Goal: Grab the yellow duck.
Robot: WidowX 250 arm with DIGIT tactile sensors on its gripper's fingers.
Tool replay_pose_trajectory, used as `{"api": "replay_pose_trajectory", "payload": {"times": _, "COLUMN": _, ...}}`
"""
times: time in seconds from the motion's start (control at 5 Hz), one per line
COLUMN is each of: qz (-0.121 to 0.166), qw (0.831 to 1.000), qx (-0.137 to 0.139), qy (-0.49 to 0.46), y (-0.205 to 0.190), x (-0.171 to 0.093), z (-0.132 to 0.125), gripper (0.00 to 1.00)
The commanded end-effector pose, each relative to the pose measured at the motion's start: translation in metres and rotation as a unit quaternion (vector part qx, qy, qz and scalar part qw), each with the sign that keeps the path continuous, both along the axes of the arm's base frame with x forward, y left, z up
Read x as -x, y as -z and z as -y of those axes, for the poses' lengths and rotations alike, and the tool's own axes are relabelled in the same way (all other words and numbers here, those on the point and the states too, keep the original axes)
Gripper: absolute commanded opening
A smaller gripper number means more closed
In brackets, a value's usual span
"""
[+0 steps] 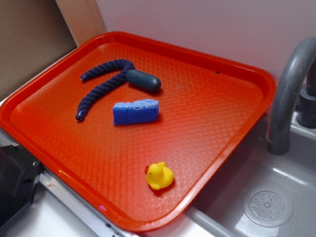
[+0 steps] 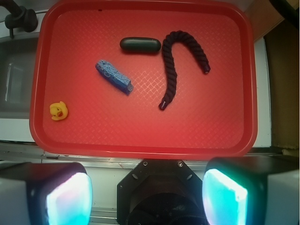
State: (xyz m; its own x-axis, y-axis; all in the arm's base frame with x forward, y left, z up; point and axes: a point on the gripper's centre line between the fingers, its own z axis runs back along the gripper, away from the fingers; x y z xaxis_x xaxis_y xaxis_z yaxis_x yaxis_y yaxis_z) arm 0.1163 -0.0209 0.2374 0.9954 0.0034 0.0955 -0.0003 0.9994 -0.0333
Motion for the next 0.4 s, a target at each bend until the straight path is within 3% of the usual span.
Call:
{"api": "replay_pose_trajectory", "payload": {"times": 0.0, "qz": 0.000, "qw": 1.000, "qx": 0.000, "qy": 0.000, "y": 0.000, "x": 0.000, "z": 0.000, "gripper": 1.00}}
{"api": "replay_pose_trajectory", "payload": {"times": 0.2, "qz": 0.049, "qw": 0.991, "qx": 0.029, "qy": 0.123, "y": 0.016, "x": -0.024, "z": 0.014, "gripper": 1.00}}
